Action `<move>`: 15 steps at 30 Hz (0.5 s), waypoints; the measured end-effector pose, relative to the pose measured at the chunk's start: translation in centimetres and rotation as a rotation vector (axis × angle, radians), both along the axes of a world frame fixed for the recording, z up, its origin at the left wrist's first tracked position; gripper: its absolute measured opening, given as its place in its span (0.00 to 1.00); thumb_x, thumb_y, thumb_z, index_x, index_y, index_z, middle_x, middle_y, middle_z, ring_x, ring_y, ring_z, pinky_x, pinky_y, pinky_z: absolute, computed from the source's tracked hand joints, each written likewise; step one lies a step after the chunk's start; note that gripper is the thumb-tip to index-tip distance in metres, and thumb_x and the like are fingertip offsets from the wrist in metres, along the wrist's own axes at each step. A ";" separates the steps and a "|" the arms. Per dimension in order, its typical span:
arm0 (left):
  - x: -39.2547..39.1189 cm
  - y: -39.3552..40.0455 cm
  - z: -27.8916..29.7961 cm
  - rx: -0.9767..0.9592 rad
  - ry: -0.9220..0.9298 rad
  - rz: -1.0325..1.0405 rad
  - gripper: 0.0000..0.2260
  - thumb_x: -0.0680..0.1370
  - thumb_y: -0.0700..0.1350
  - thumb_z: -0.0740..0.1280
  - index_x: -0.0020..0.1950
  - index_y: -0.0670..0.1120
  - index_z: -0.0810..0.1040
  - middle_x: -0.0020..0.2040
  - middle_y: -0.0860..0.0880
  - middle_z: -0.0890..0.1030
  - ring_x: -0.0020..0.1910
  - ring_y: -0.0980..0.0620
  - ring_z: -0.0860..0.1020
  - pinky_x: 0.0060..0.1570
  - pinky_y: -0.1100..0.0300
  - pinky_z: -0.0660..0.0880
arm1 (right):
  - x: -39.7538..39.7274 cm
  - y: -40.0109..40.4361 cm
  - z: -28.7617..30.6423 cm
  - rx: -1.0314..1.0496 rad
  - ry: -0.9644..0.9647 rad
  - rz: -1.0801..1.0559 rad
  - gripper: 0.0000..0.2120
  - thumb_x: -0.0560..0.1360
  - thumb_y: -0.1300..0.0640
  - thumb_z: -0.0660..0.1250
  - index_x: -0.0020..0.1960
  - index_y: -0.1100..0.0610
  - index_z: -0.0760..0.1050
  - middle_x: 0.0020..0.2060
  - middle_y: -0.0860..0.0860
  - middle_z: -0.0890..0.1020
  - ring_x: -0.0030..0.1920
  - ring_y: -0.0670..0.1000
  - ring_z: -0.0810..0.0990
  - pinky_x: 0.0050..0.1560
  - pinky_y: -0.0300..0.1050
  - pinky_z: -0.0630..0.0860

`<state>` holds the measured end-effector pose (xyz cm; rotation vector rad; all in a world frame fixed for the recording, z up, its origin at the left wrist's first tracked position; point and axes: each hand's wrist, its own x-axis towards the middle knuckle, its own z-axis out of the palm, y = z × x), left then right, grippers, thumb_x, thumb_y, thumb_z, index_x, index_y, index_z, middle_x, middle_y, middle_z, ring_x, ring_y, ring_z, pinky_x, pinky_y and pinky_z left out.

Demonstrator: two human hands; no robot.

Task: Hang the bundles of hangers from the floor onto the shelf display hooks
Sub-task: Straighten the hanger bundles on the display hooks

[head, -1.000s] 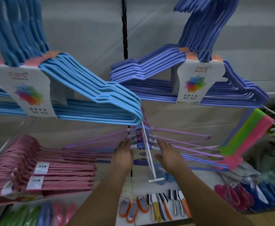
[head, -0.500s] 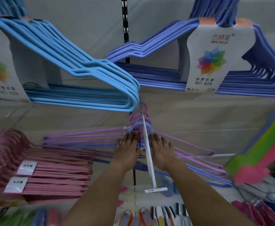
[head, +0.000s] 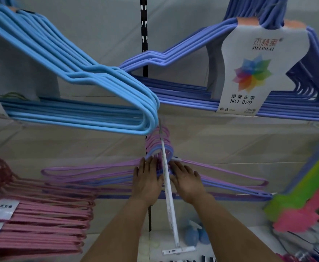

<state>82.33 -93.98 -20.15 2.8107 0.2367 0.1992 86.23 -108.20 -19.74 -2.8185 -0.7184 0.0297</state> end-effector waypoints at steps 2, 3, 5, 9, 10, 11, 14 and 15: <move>0.3 -0.1 0.0 -0.007 -0.016 0.021 0.29 0.82 0.57 0.51 0.78 0.47 0.46 0.79 0.49 0.50 0.78 0.48 0.45 0.75 0.50 0.46 | 0.5 0.2 -0.2 0.018 -0.009 -0.003 0.48 0.64 0.29 0.25 0.77 0.47 0.50 0.76 0.46 0.57 0.71 0.53 0.61 0.67 0.52 0.62; 0.4 -0.1 0.1 -0.010 -0.021 0.027 0.29 0.82 0.57 0.51 0.78 0.47 0.46 0.79 0.49 0.50 0.78 0.48 0.46 0.76 0.50 0.46 | 0.7 0.3 -0.3 0.035 -0.010 -0.011 0.50 0.61 0.30 0.24 0.77 0.47 0.51 0.76 0.46 0.57 0.71 0.53 0.61 0.67 0.51 0.62; 0.7 0.0 0.1 0.001 -0.027 0.036 0.29 0.82 0.57 0.51 0.78 0.46 0.46 0.78 0.49 0.50 0.78 0.48 0.46 0.75 0.50 0.47 | 1.1 0.6 -0.5 0.072 -0.028 -0.030 0.48 0.62 0.33 0.26 0.76 0.48 0.53 0.75 0.49 0.58 0.71 0.54 0.61 0.67 0.50 0.62; 1.2 0.3 0.3 0.034 -0.028 0.046 0.28 0.82 0.57 0.50 0.78 0.46 0.48 0.78 0.48 0.51 0.77 0.48 0.47 0.75 0.50 0.47 | 1.6 1.1 -0.8 0.133 -0.046 -0.067 0.46 0.63 0.33 0.30 0.75 0.48 0.56 0.76 0.51 0.54 0.68 0.58 0.64 0.62 0.50 0.67; 1.3 0.3 0.3 0.030 -0.025 0.048 0.28 0.82 0.58 0.49 0.78 0.46 0.47 0.78 0.48 0.51 0.78 0.49 0.47 0.75 0.50 0.47 | 1.8 1.2 -0.8 0.152 -0.033 -0.073 0.47 0.62 0.32 0.31 0.76 0.49 0.55 0.76 0.50 0.54 0.69 0.58 0.64 0.63 0.50 0.67; 1.4 0.4 0.3 0.026 -0.021 0.048 0.28 0.82 0.57 0.49 0.78 0.46 0.47 0.79 0.49 0.51 0.78 0.49 0.47 0.75 0.50 0.46 | 1.9 1.2 -0.7 0.162 -0.018 -0.076 0.47 0.63 0.32 0.32 0.77 0.51 0.52 0.77 0.50 0.52 0.70 0.58 0.63 0.64 0.50 0.67; 1.8 0.5 0.4 0.004 -0.013 0.045 0.28 0.83 0.57 0.50 0.78 0.46 0.47 0.79 0.49 0.50 0.78 0.49 0.46 0.75 0.49 0.45 | 2.7 1.3 -0.4 0.118 0.039 -0.076 0.41 0.72 0.31 0.41 0.79 0.53 0.43 0.78 0.49 0.48 0.73 0.57 0.59 0.66 0.52 0.65; 2.0 0.6 0.3 0.002 -0.014 0.043 0.28 0.82 0.57 0.50 0.78 0.47 0.47 0.79 0.49 0.49 0.78 0.49 0.46 0.75 0.49 0.46 | 2.9 1.2 -0.2 0.107 0.054 -0.076 0.42 0.71 0.31 0.40 0.79 0.53 0.42 0.78 0.49 0.47 0.73 0.57 0.58 0.67 0.52 0.65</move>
